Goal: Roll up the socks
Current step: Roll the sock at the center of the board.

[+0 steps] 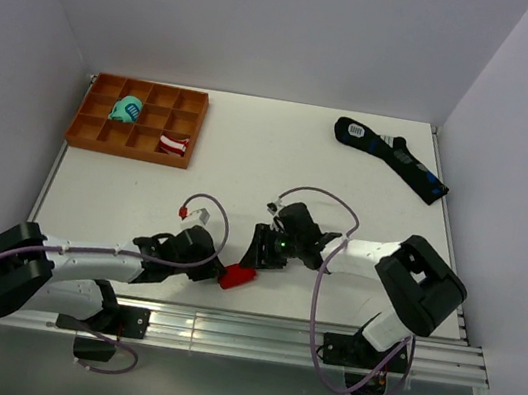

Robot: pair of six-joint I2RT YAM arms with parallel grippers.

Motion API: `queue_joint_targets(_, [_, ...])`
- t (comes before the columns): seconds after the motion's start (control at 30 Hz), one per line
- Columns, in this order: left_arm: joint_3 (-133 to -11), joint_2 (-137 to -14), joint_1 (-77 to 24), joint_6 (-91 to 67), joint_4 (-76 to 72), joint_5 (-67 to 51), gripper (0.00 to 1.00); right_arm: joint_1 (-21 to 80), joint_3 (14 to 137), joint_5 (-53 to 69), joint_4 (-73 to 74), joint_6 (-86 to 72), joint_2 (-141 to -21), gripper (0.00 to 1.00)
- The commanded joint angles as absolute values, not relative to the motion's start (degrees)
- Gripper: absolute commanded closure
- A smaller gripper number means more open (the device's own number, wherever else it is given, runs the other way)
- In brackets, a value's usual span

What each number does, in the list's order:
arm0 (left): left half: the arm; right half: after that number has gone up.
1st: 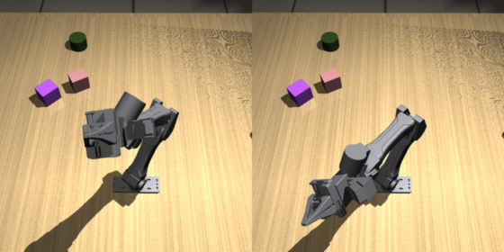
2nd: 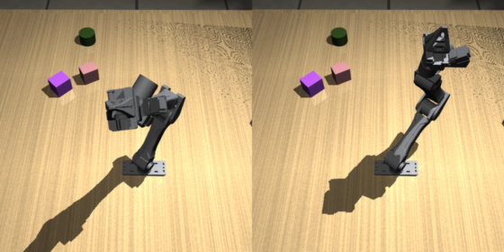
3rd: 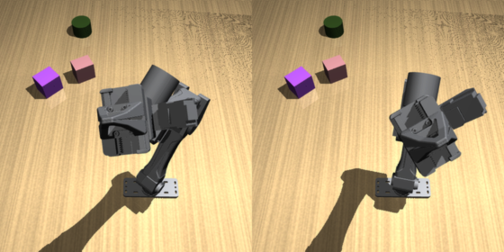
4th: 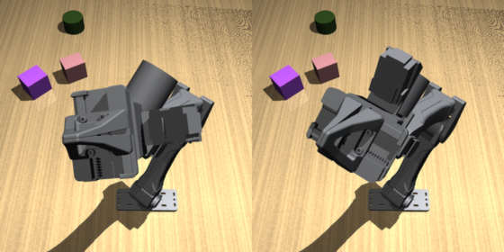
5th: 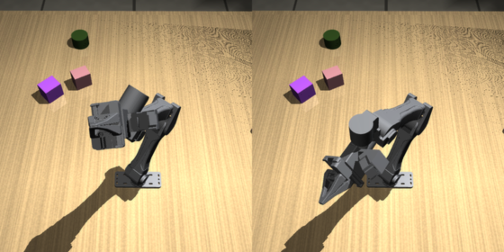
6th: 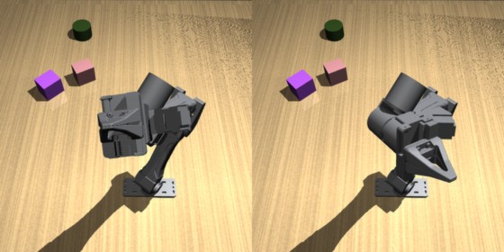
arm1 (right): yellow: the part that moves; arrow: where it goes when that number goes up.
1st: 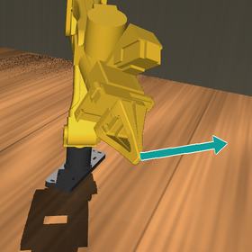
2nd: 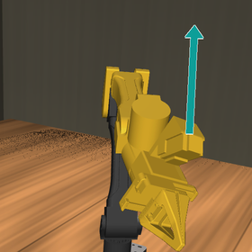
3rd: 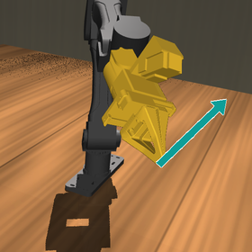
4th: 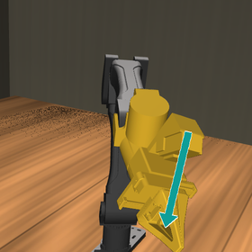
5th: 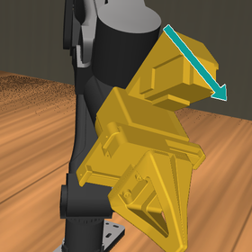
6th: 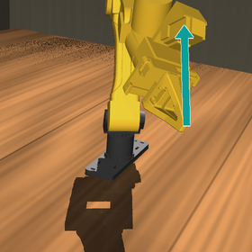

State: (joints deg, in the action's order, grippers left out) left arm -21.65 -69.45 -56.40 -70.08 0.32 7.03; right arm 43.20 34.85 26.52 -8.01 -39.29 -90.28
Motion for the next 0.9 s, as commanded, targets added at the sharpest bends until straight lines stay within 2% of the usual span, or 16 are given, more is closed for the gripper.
queue_joint_targets(0.0, [-20.04,-72.16,-56.34,-66.88,11.25,4.31,1.00,42.63,32.87,18.55,-10.55,-36.74,-89.12,0.47])
queue_joint_targets(0.27, [-20.92,-73.30,-55.99,-66.62,11.51,3.52,1.00,42.63,30.94,17.32,-10.98,-36.30,-86.23,0.46])
queue_joint_targets(0.53, [-22.41,-75.06,-55.37,-65.66,12.04,2.29,1.00,42.71,27.86,15.82,-13.18,-34.89,-76.56,0.45])
queue_joint_targets(0.87, [-24.17,-76.29,-55.11,-65.30,13.54,2.02,1.00,42.98,24.79,21.00,-15.73,-35.68,-75.59,0.45])
